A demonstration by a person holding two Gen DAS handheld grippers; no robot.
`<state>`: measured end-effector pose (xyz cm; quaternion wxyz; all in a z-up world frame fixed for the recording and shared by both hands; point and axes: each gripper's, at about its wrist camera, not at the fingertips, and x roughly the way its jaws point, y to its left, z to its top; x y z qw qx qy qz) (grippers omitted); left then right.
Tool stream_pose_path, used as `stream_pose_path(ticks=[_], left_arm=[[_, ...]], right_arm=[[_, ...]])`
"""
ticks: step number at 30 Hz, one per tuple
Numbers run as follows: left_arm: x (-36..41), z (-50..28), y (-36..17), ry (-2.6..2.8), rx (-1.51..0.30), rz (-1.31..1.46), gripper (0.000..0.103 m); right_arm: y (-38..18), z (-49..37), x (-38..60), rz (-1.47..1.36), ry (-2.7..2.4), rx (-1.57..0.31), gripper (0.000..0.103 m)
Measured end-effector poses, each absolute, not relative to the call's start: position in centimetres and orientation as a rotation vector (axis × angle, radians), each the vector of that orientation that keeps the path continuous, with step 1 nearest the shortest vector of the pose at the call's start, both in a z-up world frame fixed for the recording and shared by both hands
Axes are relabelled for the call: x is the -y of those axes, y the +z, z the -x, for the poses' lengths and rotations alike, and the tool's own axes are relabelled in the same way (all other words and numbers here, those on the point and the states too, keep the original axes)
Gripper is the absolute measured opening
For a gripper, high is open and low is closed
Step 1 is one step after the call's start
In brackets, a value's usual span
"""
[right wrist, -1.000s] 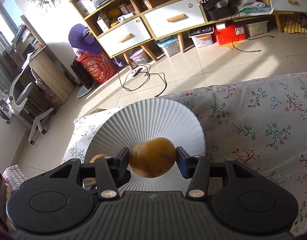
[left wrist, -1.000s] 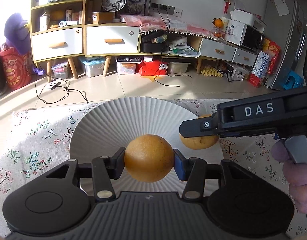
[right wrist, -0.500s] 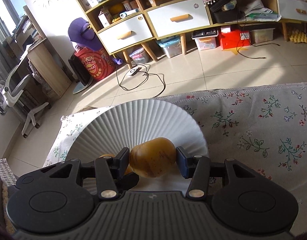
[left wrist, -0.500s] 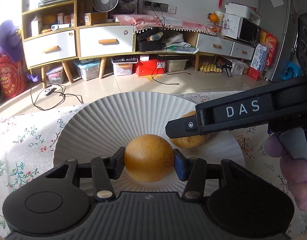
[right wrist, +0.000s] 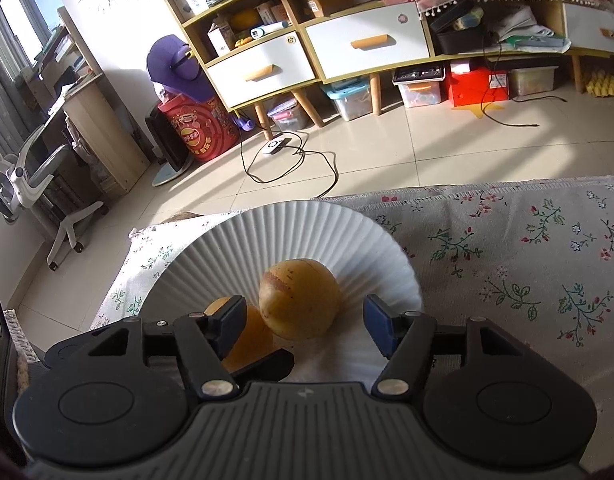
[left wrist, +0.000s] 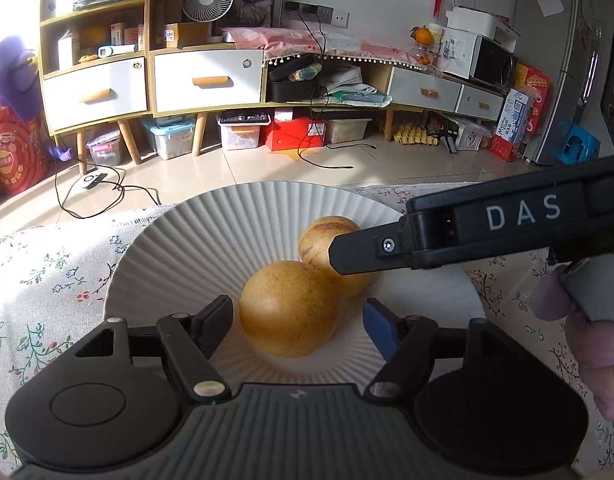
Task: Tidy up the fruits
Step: 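Open both grippers to release the pomelo and pear in the plate, then move both grippers back toward the mandarins beside the plate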
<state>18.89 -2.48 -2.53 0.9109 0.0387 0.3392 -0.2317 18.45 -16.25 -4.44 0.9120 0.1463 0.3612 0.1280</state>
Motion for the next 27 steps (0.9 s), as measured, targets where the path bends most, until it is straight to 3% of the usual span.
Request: stream_pose_path(ticks=[6, 10, 16, 27], left_arm=[[2.7, -18.3, -1.8, -0.464, -0.701, -0.103, 0.086], [2.7, -17.5, -1.2, -0.447, -0.700, -0.130, 0.092], [2.2, -15.8, 0.3, -0.424, -0.715, -0.124, 0.093], [0.8, -12.3, 1.5, -0.352, -0.765, -0.089, 0.093]], right_arm=[[-3.7, -17.7, 16.8, -0.304, 0.236, -0.736, 0.083], [-2.9, -16.6, 17.2, -0.299, 0.215, -0.718, 0.093], [-1.9, -14.4, 17.5, -0.262, 0.178, -0.699, 0.101], [-1.2, -10.8, 17.2, -0.186, 0.125, -0.680, 0.103]])
